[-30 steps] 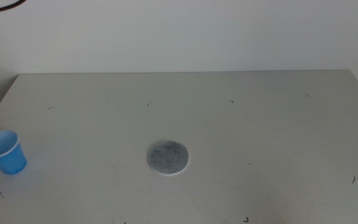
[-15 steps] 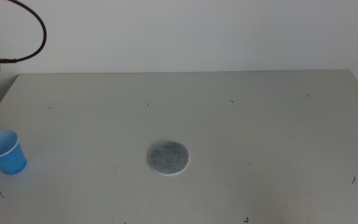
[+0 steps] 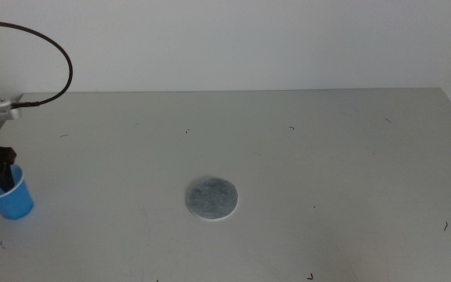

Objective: Place an empty cup on a cup mat.

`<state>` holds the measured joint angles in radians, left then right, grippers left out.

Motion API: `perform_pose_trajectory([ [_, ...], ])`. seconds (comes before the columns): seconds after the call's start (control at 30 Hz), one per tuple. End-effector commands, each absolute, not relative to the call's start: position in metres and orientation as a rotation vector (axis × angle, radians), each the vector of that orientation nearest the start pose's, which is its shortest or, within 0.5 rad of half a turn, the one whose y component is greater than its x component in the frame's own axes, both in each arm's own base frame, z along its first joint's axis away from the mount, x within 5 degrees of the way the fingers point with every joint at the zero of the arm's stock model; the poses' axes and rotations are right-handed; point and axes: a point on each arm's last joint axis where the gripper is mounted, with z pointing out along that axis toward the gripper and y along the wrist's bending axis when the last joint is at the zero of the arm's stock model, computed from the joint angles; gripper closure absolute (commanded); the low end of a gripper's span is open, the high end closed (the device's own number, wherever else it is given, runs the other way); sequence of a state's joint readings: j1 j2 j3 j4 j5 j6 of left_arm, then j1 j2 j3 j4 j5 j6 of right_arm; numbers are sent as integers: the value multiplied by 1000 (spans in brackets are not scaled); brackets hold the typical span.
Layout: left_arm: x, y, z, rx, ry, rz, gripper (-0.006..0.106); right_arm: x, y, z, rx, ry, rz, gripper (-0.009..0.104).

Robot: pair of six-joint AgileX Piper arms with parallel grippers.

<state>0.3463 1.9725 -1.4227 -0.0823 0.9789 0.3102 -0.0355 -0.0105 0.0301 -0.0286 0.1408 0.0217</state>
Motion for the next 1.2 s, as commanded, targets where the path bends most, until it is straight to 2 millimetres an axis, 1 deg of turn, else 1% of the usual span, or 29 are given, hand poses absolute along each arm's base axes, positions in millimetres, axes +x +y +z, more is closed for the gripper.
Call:
perform_pose_trajectory([
  [0.0,374,126,213,-129,2900,-46,38,54,-2,202,8,1535,-49,1],
  [0.1,374,125,213,-134,2895,-54,66,54,-2,202,8,1535,-49,1],
  [0.2,373,125,212,-133,2905,-59,87,54,-2,202,8,1535,-49,1],
  [0.27,373,125,212,-133,2911,-63,95,54,-2,202,8,1535,-49,1],
  [0.33,372,124,213,-135,2920,-74,100,54,-2,202,8,1535,-49,1],
  [0.43,370,117,220,-114,2921,-82,100,54,-2,202,8,1535,-49,1],
  [0.47,371,98,247,-42,2912,-63,100,54,-2,202,8,1535,-49,1],
  [0.5,372,93,257,-40,2914,-60,100,54,-2,202,8,1535,-49,1],
  [0.53,374,72,293,-36,2939,-53,100,54,-2,202,8,1535,-49,1],
  [0.57,375,67,302,-28,2941,-56,100,54,-2,202,8,1535,-49,1],
  [0.67,376,45,325,4,2863,-71,100,54,-2,202,8,1535,-49,1],
  [0.73,376,30,337,44,2825,-78,100,54,-2,202,8,1535,-49,1],
  [0.8,377,14,345,58,2799,-90,100,54,-2,202,8,1535,-49,1],
  [0.9,378,-11,349,102,2787,-113,100,54,-2,202,8,1535,-49,1],
  [1.17,372,-86,343,296,2800,-184,100,54,-2,202,8,1535,-49,1],
])
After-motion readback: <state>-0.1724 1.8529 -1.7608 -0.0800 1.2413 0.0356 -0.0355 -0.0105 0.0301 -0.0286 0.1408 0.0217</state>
